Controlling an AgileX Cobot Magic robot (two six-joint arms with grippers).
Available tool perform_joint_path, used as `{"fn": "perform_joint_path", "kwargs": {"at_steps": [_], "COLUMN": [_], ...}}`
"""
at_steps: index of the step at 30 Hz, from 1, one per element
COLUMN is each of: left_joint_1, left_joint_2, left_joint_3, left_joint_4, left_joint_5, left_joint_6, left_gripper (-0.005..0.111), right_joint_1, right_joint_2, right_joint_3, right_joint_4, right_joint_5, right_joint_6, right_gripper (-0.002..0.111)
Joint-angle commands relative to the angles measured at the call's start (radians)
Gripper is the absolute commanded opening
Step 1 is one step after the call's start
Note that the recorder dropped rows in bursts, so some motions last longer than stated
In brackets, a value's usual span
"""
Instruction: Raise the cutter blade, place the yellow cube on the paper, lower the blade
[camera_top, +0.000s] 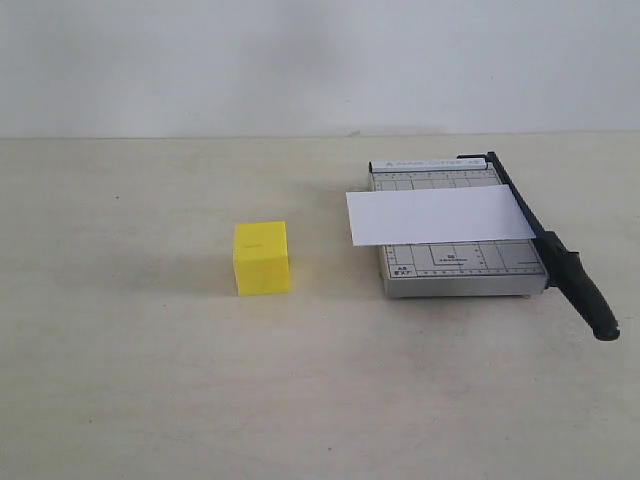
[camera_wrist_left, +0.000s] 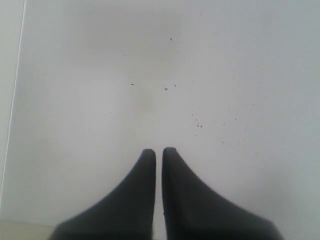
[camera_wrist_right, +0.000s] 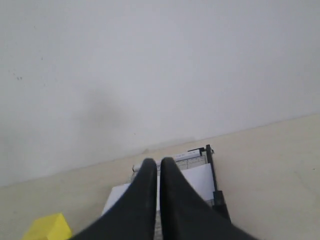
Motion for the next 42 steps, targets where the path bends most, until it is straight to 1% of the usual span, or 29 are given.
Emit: {"fn": "perform_joint_path", "kwargs": {"at_steps": [1,6,9,10,11,13,15,16,17,19,22,24,27,30,33,37,42], "left_joint_1": [0.002,0.002,0.002,0.002,0.002,0.002,0.002,0.002,0.002,0.002,0.002,0.002,0.002,0.002,0.002,0.002,0.002], "left_joint_2": [-0.004,-0.004,-0.004,-0.004,-0.004,-0.004,-0.004,-0.004,-0.004,-0.004,-0.004,-0.004,-0.004,-0.004,-0.004,-0.004,-0.004], "left_joint_3": [-0.002,-0.002,-0.002,-0.002,-0.002,-0.002,-0.002,-0.002,-0.002,-0.002,-0.002,-0.002,-0.002,-0.002,-0.002,-0.002,-0.002], "left_joint_4": [-0.008,-0.008,-0.008,-0.008,-0.008,-0.008,-0.008,-0.008,-0.008,-0.008,-0.008,-0.008,-0.008,-0.008,-0.008,-0.008,-0.008], "left_joint_5": [-0.009,-0.009,-0.007,-0.004,-0.002,0.008,0.024,0.031,0.033,0.033,0.033,0.033,0.033,0.033,0.033,0.033,0.033], "left_joint_6": [-0.009,-0.009,-0.009,-0.009,-0.009,-0.009,-0.009,-0.009,-0.009,-0.009,-0.009,-0.009,-0.009,-0.009,-0.009,-0.009,-0.009], "left_gripper": [0.005,0.005,0.005,0.005,0.005,0.005,0.005,0.005,0.005,0.005,0.005,0.005,0.005,0.005,0.005,0.005,0.005], "right_joint_1": [0.001,0.001,0.001,0.001,0.001,0.001,0.001,0.001,0.001,0.001,0.001,0.001,0.001,0.001,0.001,0.001,0.001], "right_joint_2": [-0.006,-0.006,-0.006,-0.006,-0.006,0.022,0.099,0.137,0.19,0.298,0.484,0.624,0.84,1.037,1.205,1.373,1.472], "right_joint_3": [-0.001,-0.001,-0.028,-0.051,-0.076,-0.112,-0.132,-0.141,-0.153,-0.192,-0.31,-0.416,-0.578,-0.741,-0.884,-0.988,-1.002], "right_joint_4": [-0.002,-0.002,-0.002,-0.002,-0.011,-0.01,-0.01,-0.01,-0.01,-0.01,-0.01,-0.016,-0.057,-0.118,-0.121,-0.123,-0.142], "right_joint_5": [-0.043,-0.012,0.053,0.09,0.129,0.184,0.199,0.205,0.214,0.249,0.317,0.364,0.436,0.558,0.673,0.76,0.776], "right_joint_6": [0.094,0.117,0.115,0.11,0.098,0.091,0.091,0.092,0.092,0.077,-0.032,-0.099,-0.138,-0.144,-0.189,-0.208,-0.207], "right_gripper": [0.003,0.003,0.003,0.006,0.012,0.027,0.049,0.057,0.062,0.062,0.062,0.062,0.062,0.062,0.062,0.062,0.062]}}
